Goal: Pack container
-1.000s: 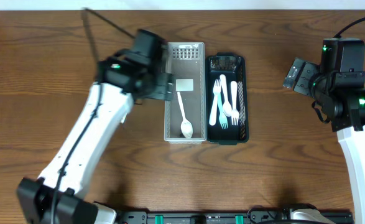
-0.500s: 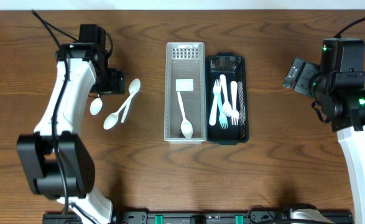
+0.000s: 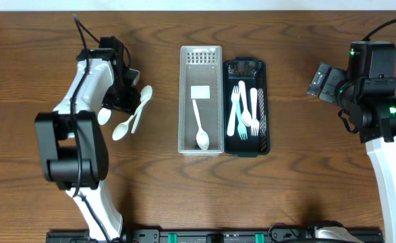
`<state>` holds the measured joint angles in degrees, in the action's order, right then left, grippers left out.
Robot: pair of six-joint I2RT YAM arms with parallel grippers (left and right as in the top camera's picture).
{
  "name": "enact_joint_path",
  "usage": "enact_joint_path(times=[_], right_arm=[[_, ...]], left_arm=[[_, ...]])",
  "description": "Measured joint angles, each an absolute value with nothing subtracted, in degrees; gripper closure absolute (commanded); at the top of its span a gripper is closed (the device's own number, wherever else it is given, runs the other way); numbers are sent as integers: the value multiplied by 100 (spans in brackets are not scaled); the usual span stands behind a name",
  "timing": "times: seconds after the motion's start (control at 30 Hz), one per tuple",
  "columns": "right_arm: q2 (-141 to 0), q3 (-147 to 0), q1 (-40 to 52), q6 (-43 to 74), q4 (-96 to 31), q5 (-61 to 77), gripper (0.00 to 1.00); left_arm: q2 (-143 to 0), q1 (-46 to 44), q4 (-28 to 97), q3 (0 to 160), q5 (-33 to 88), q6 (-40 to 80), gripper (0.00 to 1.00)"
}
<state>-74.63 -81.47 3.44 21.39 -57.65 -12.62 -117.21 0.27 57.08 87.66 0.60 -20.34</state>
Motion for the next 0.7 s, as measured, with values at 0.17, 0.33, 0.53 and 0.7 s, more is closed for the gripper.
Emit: enact_joint_path(times=[0.17, 0.33, 0.53, 0.7], right_arm=[[-7463, -8147, 344, 2139, -5765, -1262, 1], [-7463, -8147, 344, 2139, -5765, -1262, 1], [-7463, -8147, 344, 2139, -5765, -1262, 1], [-7463, -8147, 344, 2139, -5765, -1262, 1]], left_arm=[[-12044, 27, 5701, 8759, 137, -2222, 35], [-12213, 27, 5601, 8755, 130, -2298, 36], [-12256, 27, 5557, 8755, 62, -2303, 41], [-12258, 27, 5531, 8755, 43, -2331, 49]])
